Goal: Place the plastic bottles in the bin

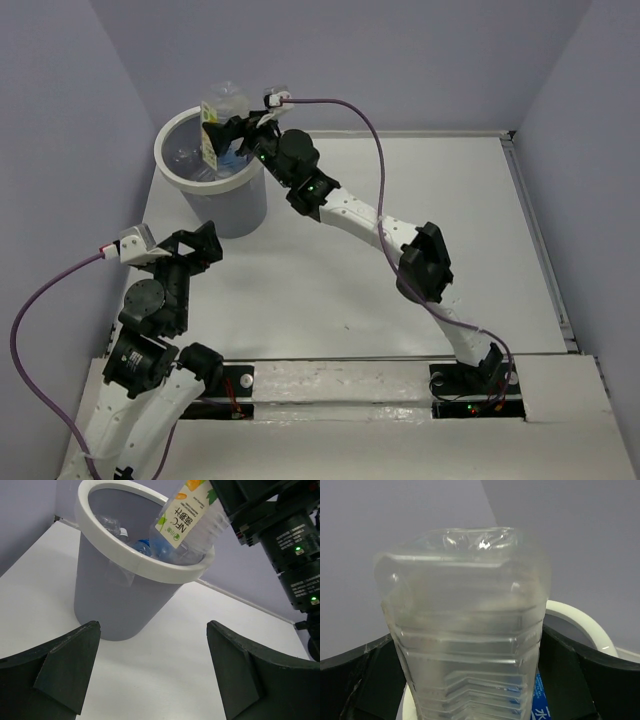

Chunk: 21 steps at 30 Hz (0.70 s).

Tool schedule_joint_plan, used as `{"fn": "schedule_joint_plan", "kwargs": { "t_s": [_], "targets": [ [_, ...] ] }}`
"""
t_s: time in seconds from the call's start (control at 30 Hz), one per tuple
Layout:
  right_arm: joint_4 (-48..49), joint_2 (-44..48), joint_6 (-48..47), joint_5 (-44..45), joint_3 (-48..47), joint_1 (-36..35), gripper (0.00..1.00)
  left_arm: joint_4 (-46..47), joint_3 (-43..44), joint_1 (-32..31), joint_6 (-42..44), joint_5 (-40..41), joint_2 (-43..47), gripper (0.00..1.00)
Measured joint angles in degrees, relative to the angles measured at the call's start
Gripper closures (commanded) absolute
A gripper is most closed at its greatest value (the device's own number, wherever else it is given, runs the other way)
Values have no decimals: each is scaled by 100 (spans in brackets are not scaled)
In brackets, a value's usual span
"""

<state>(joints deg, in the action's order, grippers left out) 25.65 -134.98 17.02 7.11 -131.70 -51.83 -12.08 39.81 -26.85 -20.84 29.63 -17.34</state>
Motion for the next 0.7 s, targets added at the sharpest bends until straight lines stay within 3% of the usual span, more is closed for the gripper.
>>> {"fn": "schedule_joint_plan", "kwargs": {
  "t_s": [0.47, 0.7],
  "targets": [
    [-481, 343, -278, -116, 313, 0, 0, -7, 0, 35, 2, 87, -28, 4],
    [-1445, 136, -551, -162, -599, 0, 0, -15, 0, 63, 4, 81, -162, 4]
  ]
}}
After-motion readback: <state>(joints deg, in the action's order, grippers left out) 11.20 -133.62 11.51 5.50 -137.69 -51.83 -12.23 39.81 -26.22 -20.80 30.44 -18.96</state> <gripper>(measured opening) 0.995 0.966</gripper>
